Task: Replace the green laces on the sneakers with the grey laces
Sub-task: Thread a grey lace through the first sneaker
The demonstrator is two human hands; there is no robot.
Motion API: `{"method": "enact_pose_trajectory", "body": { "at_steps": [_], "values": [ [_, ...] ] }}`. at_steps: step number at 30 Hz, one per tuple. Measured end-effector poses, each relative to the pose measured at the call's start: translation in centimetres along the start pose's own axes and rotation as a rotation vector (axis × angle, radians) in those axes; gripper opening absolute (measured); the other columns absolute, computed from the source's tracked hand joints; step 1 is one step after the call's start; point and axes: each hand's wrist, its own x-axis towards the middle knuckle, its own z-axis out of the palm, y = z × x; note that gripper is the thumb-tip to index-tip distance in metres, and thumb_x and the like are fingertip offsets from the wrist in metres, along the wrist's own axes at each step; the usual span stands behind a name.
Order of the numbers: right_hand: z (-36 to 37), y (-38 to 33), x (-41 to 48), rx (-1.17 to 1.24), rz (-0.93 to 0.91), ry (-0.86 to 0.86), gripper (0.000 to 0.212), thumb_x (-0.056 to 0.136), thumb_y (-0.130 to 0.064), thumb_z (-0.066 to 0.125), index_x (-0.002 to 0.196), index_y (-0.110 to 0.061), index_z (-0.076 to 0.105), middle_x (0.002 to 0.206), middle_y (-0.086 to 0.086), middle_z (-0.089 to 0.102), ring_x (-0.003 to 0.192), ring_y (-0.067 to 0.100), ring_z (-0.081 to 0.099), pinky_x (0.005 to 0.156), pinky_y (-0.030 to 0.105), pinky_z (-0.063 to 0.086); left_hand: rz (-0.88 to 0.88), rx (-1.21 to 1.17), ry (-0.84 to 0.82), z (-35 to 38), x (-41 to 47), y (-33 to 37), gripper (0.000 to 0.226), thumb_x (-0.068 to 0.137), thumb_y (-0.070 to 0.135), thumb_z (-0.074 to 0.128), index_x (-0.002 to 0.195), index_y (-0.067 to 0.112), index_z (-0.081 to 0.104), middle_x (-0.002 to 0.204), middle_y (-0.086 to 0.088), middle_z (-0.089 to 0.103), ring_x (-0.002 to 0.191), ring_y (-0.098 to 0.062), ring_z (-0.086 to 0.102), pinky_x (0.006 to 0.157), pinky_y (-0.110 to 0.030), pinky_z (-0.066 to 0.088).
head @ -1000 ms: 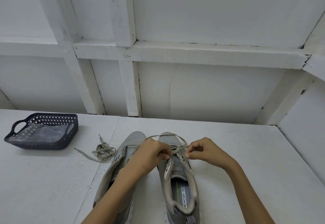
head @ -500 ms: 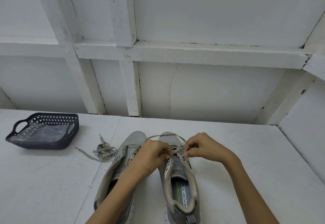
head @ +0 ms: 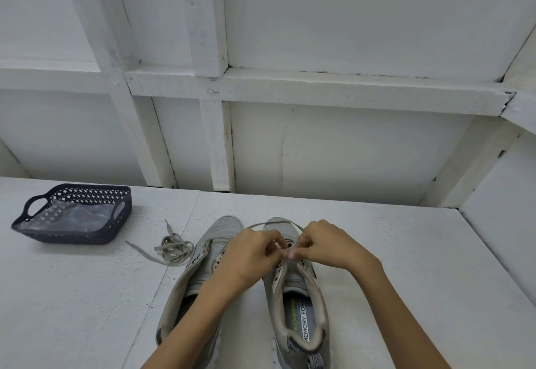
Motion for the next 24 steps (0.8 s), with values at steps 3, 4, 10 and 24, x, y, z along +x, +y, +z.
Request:
{"method": "enact_pose_trajectory", "body": {
  "at_steps": [3, 4, 10, 24],
  "values": [
    [0.1, -1.1, -0.3, 0.044, -0.007, -0.014, 0.021, 0.078, -0.034, 0.074, 0.093, -0.021, 0.073, 0.077, -0.006, 0.06, 0.073, 0.012, 0.057, 0.06, 0.022, 0.042, 0.008, 0.017, -0.031, -0.2, 0.0, 0.7, 0.02, 0.081, 0.04, 0.068, 0.097, 0.027, 0.069, 0.084, 0.008, 0.073, 0.078, -0.002, 0.064, 0.069, -0.014, 0.045],
    [-0.1, -1.4, -0.3, 0.04, -0.002, -0.007, 0.016, 0.077, -0.029, 0.074, 0.091, -0.021, 0.07, 0.076, -0.007, 0.057, 0.074, 0.013, 0.057, 0.06, 0.022, 0.042, 0.003, 0.028, -0.044, -0.3, 0.1, 0.8, 0.021, 0.08, 0.04, 0.068, 0.097, 0.026, 0.069, 0.084, 0.008, 0.073, 0.078, -0.002, 0.064, 0.068, -0.014, 0.044],
    [-0.6, -2.8, -0.5, -0.199, 0.037, -0.03, 0.016, 0.079, -0.015, 0.065, 0.094, -0.018, 0.068, 0.093, 0.002, 0.059, 0.084, 0.023, 0.058, 0.067, 0.027, 0.043, -0.07, 0.072, -0.208, -1.2, 0.8, 1.3, 0.028, 0.074, 0.041, 0.069, 0.096, 0.024, 0.07, 0.089, 0.007, 0.072, 0.084, -0.01, 0.065, 0.073, -0.023, 0.048],
    [1.0, -3.6, -1.4, -0.366, 0.037, 0.075, 0.022, 0.085, -0.009, 0.053, 0.104, -0.011, 0.064, 0.11, 0.011, 0.061, 0.098, 0.03, 0.06, 0.071, 0.029, 0.036, -0.099, 0.486, -0.221, -0.8, 1.2, 4.0, 0.017, 0.083, 0.015, 0.056, 0.094, 0.011, 0.068, 0.107, -0.014, 0.062, 0.102, -0.034, 0.059, 0.068, -0.03, 0.037]
  ]
}}
